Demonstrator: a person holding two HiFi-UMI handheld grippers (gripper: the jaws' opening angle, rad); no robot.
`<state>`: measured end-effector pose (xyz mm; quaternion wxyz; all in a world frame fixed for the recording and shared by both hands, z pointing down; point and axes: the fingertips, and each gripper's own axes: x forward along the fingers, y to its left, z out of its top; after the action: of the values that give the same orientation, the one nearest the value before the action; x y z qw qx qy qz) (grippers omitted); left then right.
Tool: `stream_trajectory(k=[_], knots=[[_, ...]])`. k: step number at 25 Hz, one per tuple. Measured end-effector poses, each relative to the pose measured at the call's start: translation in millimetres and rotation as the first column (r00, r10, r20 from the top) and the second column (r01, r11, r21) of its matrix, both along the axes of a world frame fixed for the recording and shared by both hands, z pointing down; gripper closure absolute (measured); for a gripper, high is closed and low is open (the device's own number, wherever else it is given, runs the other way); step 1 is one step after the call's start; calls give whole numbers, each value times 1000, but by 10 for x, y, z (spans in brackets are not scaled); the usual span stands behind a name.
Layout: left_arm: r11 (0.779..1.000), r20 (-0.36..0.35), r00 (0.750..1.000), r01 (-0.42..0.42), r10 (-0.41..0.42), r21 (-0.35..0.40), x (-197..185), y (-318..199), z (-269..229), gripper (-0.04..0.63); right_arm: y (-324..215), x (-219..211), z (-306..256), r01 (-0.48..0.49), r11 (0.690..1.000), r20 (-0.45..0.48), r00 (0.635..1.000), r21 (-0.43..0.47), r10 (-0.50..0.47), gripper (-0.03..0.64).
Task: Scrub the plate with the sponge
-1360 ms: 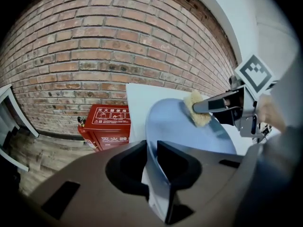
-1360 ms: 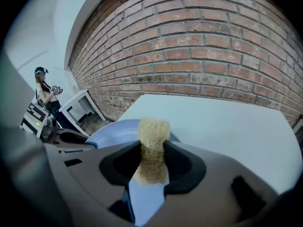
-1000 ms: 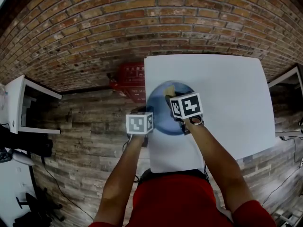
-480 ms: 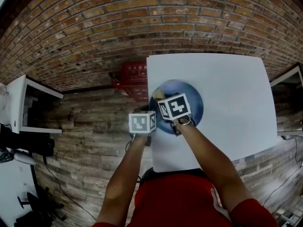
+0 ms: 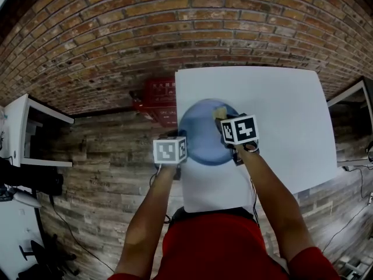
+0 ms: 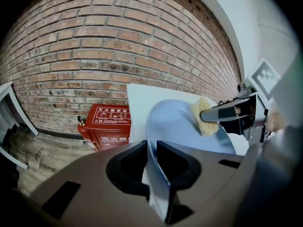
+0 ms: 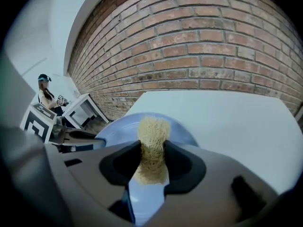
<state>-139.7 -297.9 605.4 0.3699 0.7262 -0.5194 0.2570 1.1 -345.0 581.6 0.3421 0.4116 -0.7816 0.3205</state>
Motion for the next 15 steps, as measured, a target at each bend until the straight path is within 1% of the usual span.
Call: stream_trajectory(k=[5,8,10,13,15], knots=[[1000,1,1000,3,-3,2,-1,4,-7,526,2,294,7,-37,999,-47,998,9,38,463],[1000,-1,1000,4,-4,3,0,7,-6,528,34,368,-6,-54,998,-58,997,8,55,463],[1000,-2,1000,4,-4,4,0,13,-9,528,111,245,-64,-42,999,-22,999,1,42,463],[1000,-8,1000,13,-12,8,-1,10,-9,528,284,-169,-179,11,1000,66,998,-10,-10,463],[1000,-11,1000,19,-19,8,2,11,-6,529,397,-449,-206,51,998,106,993,-20,-49,463]])
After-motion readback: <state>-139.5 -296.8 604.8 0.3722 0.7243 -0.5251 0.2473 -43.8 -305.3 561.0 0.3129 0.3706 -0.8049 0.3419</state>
